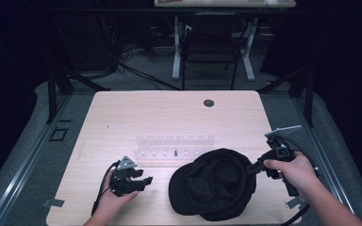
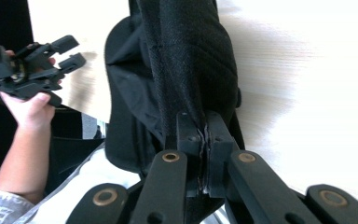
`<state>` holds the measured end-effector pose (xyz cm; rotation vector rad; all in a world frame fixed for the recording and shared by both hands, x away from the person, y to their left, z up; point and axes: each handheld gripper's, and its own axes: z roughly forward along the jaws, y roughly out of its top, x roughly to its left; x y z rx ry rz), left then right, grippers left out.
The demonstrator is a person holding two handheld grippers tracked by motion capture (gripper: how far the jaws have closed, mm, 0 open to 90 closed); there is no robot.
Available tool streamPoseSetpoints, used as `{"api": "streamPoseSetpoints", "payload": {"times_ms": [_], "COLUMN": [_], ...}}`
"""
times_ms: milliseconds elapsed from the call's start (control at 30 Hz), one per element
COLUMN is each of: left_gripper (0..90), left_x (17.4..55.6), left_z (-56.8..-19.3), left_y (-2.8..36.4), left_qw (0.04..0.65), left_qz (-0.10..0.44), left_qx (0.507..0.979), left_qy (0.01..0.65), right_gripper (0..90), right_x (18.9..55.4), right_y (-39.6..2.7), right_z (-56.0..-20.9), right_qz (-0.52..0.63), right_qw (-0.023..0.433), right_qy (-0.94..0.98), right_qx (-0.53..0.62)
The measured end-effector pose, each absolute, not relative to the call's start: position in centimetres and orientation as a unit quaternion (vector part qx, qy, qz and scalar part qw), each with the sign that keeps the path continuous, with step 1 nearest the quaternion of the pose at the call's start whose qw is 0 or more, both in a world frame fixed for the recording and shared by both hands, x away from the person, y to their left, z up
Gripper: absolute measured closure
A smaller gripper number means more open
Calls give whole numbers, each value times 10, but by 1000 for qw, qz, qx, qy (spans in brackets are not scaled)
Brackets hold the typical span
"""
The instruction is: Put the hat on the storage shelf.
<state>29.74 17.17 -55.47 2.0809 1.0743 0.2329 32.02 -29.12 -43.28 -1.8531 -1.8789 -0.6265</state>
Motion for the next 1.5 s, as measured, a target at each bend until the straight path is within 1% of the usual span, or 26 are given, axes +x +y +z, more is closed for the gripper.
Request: {"api": "streamPoseSetpoints", "payload": {"times_ms": [367, 467, 633, 700, 800, 1167, 1500], "left_gripper": [473, 473, 473, 473, 473, 472, 472], "left_x": [297, 297, 297, 297, 297, 298, 297], "left_z": [-555, -555, -554, -555, -554, -554, -555], "left_y": [172, 171, 172, 172, 172, 173, 178], "left_qw": [385, 383, 385, 382, 385, 385, 383], "left_qz": [91, 98, 91, 99, 92, 90, 91], "left_qx": [816, 814, 816, 815, 816, 814, 810], "left_qy": [422, 425, 421, 425, 422, 425, 434], "right_gripper": [876, 876, 877, 877, 877, 877, 877], "right_x": [321, 321, 320, 319, 317, 312, 320], "right_y": [-285, -284, -281, -281, -282, -287, -296], "right_z": [-411, -399, -384, -378, -368, -346, -330], "right_qz": [-242, -242, -252, -252, -254, -276, -304], "right_qw": [220, 221, 215, 207, 200, 202, 211], "right_qy": [-672, -681, -678, -679, -677, -669, -664], "right_qx": [-665, -654, -656, -658, -661, -660, -650]}}
